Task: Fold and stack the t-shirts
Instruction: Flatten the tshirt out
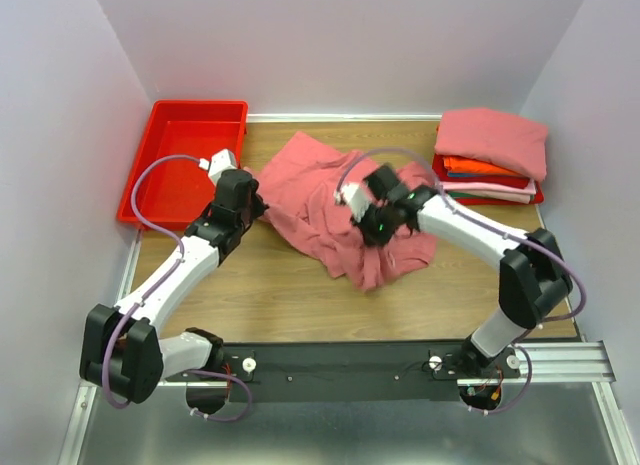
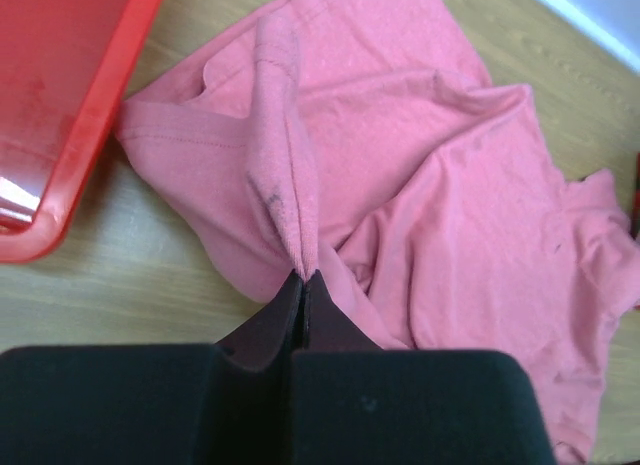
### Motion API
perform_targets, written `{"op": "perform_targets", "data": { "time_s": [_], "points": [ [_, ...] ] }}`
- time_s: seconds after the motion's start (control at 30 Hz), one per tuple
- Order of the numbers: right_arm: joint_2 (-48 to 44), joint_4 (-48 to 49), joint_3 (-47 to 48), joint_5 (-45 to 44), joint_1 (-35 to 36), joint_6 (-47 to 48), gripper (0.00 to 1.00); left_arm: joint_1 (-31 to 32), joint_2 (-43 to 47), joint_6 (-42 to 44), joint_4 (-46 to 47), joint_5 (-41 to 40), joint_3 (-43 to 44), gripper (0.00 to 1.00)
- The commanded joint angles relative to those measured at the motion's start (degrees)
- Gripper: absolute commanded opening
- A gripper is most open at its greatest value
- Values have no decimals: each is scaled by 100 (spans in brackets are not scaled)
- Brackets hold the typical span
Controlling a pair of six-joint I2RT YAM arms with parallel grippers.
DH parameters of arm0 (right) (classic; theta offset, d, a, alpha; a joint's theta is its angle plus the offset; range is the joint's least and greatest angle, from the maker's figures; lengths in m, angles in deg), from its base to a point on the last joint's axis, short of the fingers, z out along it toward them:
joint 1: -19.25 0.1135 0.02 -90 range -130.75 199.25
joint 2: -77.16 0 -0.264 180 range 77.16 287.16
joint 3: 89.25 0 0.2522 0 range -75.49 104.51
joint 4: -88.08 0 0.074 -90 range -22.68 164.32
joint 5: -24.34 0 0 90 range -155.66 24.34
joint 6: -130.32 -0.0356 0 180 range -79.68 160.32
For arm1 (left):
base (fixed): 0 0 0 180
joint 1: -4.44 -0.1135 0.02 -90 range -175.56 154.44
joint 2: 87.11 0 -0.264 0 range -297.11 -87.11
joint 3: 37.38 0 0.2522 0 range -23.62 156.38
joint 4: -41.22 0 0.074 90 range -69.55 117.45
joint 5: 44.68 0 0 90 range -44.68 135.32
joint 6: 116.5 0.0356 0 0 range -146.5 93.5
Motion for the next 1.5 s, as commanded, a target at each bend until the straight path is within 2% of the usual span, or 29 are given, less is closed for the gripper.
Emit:
{"op": "perform_targets", "data": {
  "time_s": [0.0,0.03,0.13,0.17,0.23,0.27,0.37,0.47,0.57,0.6,0.63,0.67,0.73,0.8,0.83,0.87,0.93,0.97,1.13,1.17,1.23,1.27,1.3,1.33,1.37,1.43,1.47],
  "points": [
    [-349,96,1220,-870,-807,1365,1,-270,69,66,295,225,502,0],
    [-279,113,1866,-1018,-1122,1508,1,-314,16,75,330,330,624,0],
    [230,69,2941,-1300,-1572,1957,0,-524,-344,162,391,671,1379,0],
    [483,78,3745,-1345,-1643,2036,0,-578,-449,189,365,752,1912,0],
    [801,78,4576,-1519,-1827,2160,0,-683,-713,233,348,980,2495,0],
    [924,60,5485,-1547,-1889,2186,0,-693,-784,250,348,1042,3072,0],
    [1277,52,6763,-1512,-2074,2230,0,-710,-750,338,453,1314,3927,0],
    [1015,52,6944,-1337,-2232,2239,0,-710,-364,435,620,1604,4115,0],
    [207,60,6182,-898,-2417,2257,0,-701,626,514,559,2095,3879,0],
    [-65,52,5622,-662,-2513,2274,0,-701,848,532,532,2202,3782,0],
    [-337,52,5617,-538,-2540,2335,1,-701,1059,532,489,2316,3668,0],
    [-941,43,4825,-441,-2558,2397,0,-701,1270,497,297,2447,3414,0],
    [-1480,-79,3778,-178,-2567,2599,0,-701,1781,453,42,2931,3158,0],
    [-2114,-728,3203,-10,-2575,2792,0,-693,2192,286,-407,3352,2605,0],
    [-2359,-931,2887,156,-2593,3010,0,-693,2343,216,-504,3876,2360,0],
    [-2571,-1307,2179,236,-2593,3108,0,-693,2484,155,-722,4099,1835,0],
    [-3160,-1836,1568,525,-2593,3521,0,-684,2984,-65,-952,4686,1261,0],
    [-3353,-2090,825,579,-2602,3557,0,-675,3178,-101,-1223,4855,736,0],
    [-4337,-2716,-1016,511,-2681,3864,2,-631,4444,-49,-2707,5374,-522,0],
    [-4409,-2787,-1219,422,-2690,3900,5,-631,4611,-48,-2841,5567,-752,0],
    [-4532,-2840,-1571,55,-2707,3892,23,-631,5129,-22,-3096,6102,-1148,0],
    [-4550,-2866,-1599,-35,-2725,3848,37,-640,5296,-13,-3341,6227,-1367,17],
    [-4568,-2866,-1590,-88,-2734,3813,70,-631,5576,4,-3448,6306,-1404,31],
    [-4576,-2858,-1495,-97,-2795,3743,82,-622,5649,65,-3528,6351,-1378,47],
    [-4568,-2823,-1433,-54,-2821,3725,87,-631,5693,144,-3650,6334,-1291,72],
    [-4480,-2596,-1275,87,-2865,3506,92,-631,5598,434,-3625,6229,-853,81],
    [-4393,-2498,-1239,122,-2866,3392,92,-622,5510,574,-3625,6098,-851,81]
  ]
}}
